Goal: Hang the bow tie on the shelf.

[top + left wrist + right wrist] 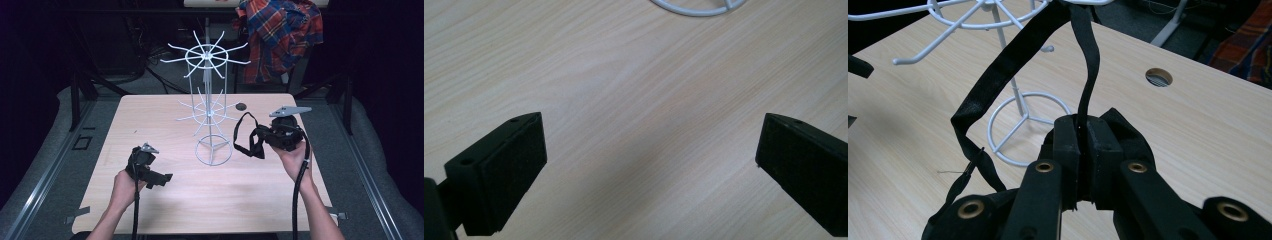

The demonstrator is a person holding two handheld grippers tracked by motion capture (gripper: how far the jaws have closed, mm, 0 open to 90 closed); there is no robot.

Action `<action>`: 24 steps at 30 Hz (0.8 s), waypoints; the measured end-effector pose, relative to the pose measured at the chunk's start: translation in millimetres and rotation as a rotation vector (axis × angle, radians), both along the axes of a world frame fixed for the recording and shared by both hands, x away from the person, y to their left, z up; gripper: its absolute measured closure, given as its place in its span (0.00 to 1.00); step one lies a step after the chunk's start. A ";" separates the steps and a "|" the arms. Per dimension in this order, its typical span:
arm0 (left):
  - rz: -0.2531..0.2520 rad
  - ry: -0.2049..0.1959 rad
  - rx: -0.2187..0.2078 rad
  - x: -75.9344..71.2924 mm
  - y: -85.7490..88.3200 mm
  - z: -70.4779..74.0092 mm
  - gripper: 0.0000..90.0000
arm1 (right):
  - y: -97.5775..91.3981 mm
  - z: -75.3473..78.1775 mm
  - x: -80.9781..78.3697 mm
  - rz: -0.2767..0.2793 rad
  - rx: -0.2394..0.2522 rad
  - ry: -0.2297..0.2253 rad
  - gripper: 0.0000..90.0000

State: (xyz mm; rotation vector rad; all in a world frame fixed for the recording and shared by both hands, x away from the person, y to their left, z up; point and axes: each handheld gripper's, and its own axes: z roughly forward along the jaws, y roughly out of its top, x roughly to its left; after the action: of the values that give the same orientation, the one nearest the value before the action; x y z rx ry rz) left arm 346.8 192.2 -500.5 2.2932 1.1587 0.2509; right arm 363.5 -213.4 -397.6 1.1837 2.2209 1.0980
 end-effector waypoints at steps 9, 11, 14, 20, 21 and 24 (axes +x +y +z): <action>0.008 0.007 0.007 -2.5 3.8 -1.1 0.00 | 6.0 -5.2 11.1 0.013 0.023 0.025 0.94; 0.009 0.006 0.007 -3.0 4.7 -1.0 0.00 | 7.0 -6.2 13.5 0.017 0.022 0.034 0.94; 0.014 0.004 0.007 -4.1 6.1 -1.0 0.00 | 8.8 -8.2 15.7 0.015 0.027 0.033 0.94; 0.019 0.008 0.009 -5.3 9.3 -1.1 0.00 | 16.7 -12.4 19.4 0.026 0.008 0.047 0.94; 0.021 0.007 0.011 -5.6 9.7 -1.2 0.00 | 18.1 -13.0 20.0 0.027 0.002 0.050 0.94; 0.025 0.006 0.009 -6.4 11.0 -1.1 0.00 | 23.8 -16.2 21.9 0.035 -0.009 0.048 0.94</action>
State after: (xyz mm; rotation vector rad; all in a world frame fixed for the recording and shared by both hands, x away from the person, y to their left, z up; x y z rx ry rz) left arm 340.4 203.2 -501.7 2.2898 1.1926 0.2602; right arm 385.3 -189.6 -413.7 1.1834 2.2885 1.0833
